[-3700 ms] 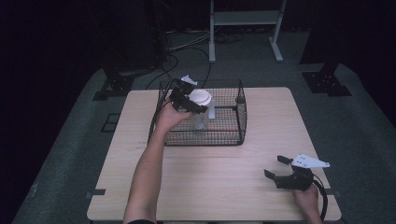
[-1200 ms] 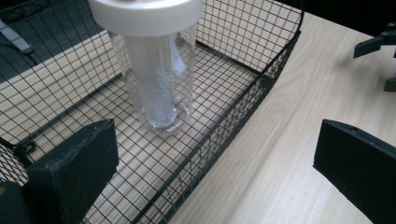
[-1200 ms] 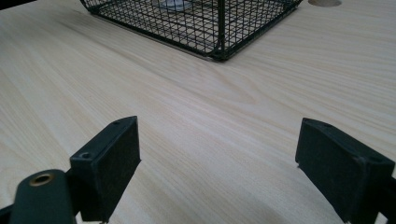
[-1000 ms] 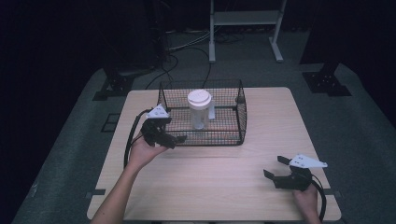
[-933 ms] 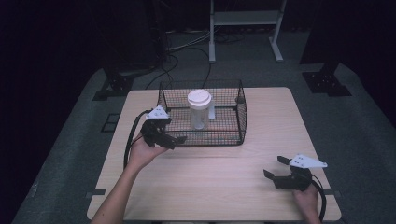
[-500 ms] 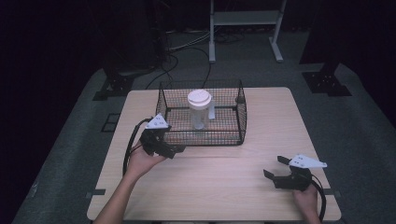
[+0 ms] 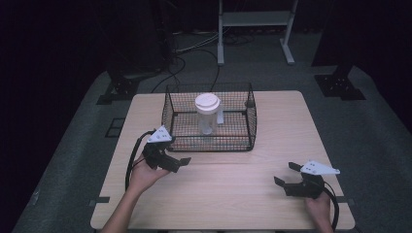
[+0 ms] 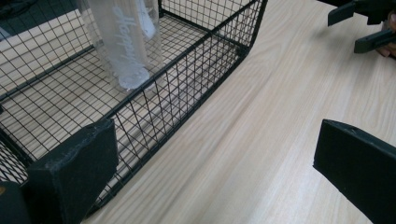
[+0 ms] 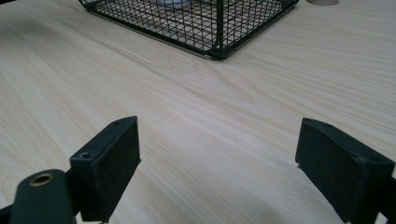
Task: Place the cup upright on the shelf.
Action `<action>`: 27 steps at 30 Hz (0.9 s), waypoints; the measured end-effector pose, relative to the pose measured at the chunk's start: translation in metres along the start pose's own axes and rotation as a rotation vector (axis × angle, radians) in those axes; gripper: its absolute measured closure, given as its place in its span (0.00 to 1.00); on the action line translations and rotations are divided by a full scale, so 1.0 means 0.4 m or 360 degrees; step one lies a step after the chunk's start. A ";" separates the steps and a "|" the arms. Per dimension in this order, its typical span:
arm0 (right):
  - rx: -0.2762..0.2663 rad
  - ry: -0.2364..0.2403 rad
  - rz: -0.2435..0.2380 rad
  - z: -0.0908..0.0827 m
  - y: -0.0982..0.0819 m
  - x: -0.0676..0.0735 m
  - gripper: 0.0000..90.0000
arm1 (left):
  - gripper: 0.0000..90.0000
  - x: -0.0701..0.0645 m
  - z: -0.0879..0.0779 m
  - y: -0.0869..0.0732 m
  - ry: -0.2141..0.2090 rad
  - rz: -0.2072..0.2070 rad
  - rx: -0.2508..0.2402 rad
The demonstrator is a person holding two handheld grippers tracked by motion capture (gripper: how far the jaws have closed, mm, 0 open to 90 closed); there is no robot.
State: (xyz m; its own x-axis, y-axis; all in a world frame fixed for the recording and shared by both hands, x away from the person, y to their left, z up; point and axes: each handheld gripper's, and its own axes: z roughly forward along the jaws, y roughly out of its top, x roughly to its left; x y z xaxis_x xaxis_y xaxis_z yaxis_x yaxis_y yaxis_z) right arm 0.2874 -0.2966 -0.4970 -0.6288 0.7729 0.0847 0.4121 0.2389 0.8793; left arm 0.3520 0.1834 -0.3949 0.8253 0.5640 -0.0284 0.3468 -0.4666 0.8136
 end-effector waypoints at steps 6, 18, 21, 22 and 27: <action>0.0000 0.0000 -0.0004 0.000 0.000 0.000 0.14 | 0.00 -0.007 -0.004 -0.016 -0.0005 -0.0005 0.0002; 0.0001 0.0000 -0.0002 0.000 0.000 0.001 0.14 | 0.00 -0.017 -0.006 -0.052 -0.0007 -0.0019 0.0000; 0.0001 0.0000 -0.0003 0.000 0.000 0.001 0.14 | 0.00 -0.021 -0.006 -0.060 -0.0005 -0.0019 0.0001; 0.0001 0.0000 -0.0003 0.000 0.000 0.001 0.14 | 0.00 -0.022 -0.007 -0.063 0.0000 -0.0019 0.0001; 0.0001 0.0000 -0.0003 0.000 0.000 0.001 0.14 | 0.00 -0.027 -0.011 -0.081 0.0005 -0.0028 -0.0008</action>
State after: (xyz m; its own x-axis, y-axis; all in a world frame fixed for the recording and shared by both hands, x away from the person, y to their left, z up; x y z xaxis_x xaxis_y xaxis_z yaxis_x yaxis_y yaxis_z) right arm 0.2872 -0.2963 -0.4970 -0.6296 0.7724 0.0832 0.4113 0.2405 0.8792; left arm 0.3300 0.1955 -0.4184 0.8176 0.5743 -0.0411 0.3593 -0.4530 0.8159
